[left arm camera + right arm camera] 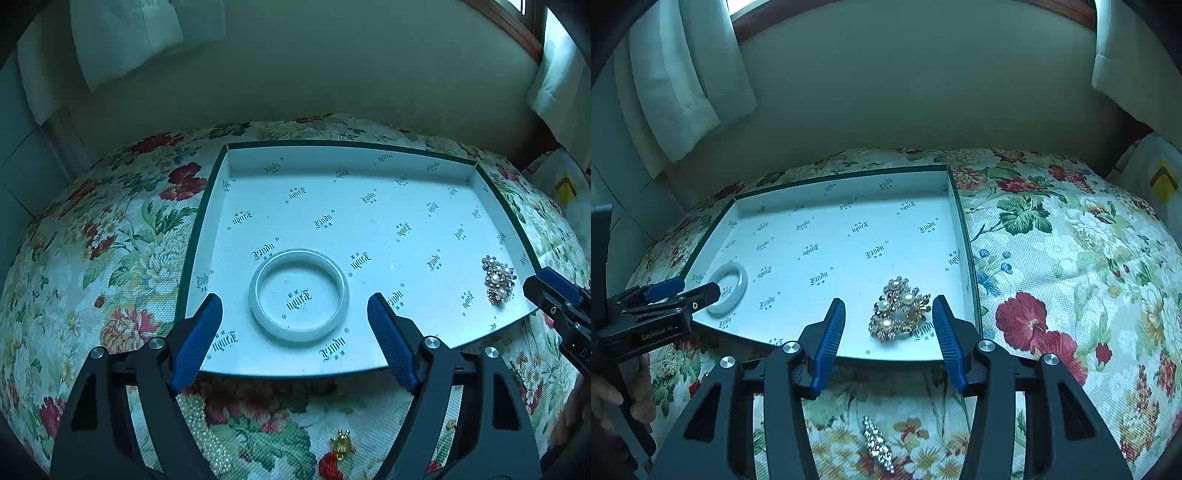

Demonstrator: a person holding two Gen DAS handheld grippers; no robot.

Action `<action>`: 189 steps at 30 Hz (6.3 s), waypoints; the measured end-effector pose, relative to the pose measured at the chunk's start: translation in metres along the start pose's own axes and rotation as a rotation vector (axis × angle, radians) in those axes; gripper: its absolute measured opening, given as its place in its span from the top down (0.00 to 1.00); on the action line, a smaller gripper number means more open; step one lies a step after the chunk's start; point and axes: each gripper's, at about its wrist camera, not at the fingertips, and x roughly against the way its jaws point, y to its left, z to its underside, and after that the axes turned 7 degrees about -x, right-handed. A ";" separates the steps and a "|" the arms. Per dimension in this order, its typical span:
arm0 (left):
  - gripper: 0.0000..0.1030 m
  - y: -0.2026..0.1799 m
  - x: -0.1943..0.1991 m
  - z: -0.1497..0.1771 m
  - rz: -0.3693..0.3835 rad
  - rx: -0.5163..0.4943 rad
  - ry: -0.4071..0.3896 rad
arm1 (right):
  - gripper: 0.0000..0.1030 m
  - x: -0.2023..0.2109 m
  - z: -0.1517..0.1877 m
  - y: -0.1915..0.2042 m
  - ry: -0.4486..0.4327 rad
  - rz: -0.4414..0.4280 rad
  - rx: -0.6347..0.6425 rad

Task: Organize jewelry
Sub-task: 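Open the left gripper to drop the bangle in the box while the right releases the brooch there, then close the right gripper on the black bead pendant while the left tool moves to the red bead strand, then close the left gripper on the dark red bead strand, then lift the bead strand with the left gripper while the right carries the pendant over the box, then open the left gripper to lay the beads in the box while the right lowers the pendant, then open the right gripper to release the pendant in the box and withdraw both tools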

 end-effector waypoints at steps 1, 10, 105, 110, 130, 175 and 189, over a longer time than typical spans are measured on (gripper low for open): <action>0.22 -0.001 0.005 0.003 -0.001 0.000 -0.001 | 0.52 0.004 0.003 0.001 0.003 -0.002 -0.001; 0.22 -0.007 0.048 0.048 0.003 0.016 0.021 | 0.52 0.042 0.046 0.010 0.050 -0.018 -0.009; 0.87 -0.056 0.097 0.140 0.143 -0.045 0.073 | 0.80 0.078 0.125 0.016 0.133 -0.018 0.082; 0.87 -0.055 0.103 0.135 0.145 -0.040 0.058 | 0.80 0.082 0.123 0.018 0.127 -0.025 0.079; 0.87 -0.053 0.109 0.086 0.152 -0.048 -0.030 | 0.80 0.097 0.079 0.033 0.036 -0.074 0.072; 0.45 -0.054 -0.040 -0.018 0.122 -0.073 0.001 | 0.79 -0.052 -0.012 0.023 0.065 -0.091 0.007; 0.40 -0.045 0.024 0.009 0.136 -0.072 -0.026 | 0.79 0.013 0.011 0.004 0.036 -0.060 -0.015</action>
